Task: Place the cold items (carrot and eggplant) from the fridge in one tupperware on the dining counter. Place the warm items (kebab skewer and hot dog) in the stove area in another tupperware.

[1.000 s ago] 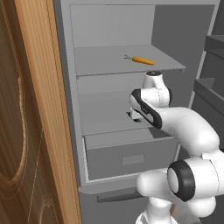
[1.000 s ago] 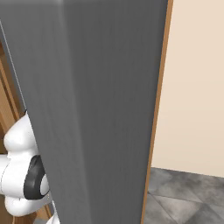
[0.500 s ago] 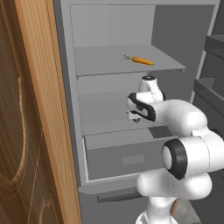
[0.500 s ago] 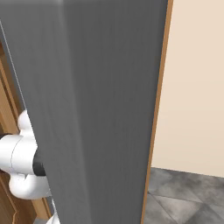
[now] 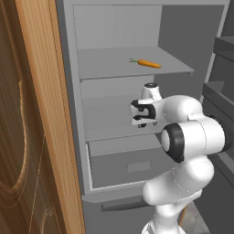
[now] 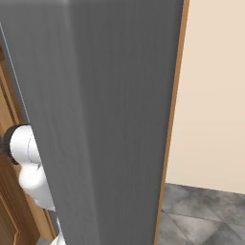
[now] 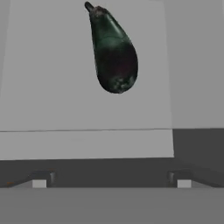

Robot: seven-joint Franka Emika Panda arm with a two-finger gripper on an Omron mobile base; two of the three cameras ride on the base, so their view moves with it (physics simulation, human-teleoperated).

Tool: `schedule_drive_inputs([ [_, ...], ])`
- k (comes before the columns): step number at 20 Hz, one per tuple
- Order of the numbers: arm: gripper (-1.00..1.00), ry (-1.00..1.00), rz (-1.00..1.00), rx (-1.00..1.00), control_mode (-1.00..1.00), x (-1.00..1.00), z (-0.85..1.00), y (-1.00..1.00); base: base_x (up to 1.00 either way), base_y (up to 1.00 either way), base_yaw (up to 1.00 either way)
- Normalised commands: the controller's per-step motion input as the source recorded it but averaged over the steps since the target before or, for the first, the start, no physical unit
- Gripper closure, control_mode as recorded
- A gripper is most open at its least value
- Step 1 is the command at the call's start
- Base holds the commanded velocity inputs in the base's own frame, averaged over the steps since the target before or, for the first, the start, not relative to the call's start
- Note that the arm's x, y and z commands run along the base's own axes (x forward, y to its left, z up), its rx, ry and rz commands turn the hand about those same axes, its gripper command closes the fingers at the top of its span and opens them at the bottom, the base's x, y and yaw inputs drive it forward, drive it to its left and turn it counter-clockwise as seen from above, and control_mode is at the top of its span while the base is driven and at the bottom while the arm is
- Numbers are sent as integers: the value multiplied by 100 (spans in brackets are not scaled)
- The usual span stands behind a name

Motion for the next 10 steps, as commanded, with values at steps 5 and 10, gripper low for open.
schedule_drive_inputs([
  [5,-100,0,0,0,-100,43,-23,-4,0,0,0],
  [10,-100,0,0,0,-100,38,-17,0,0,0,0],
])
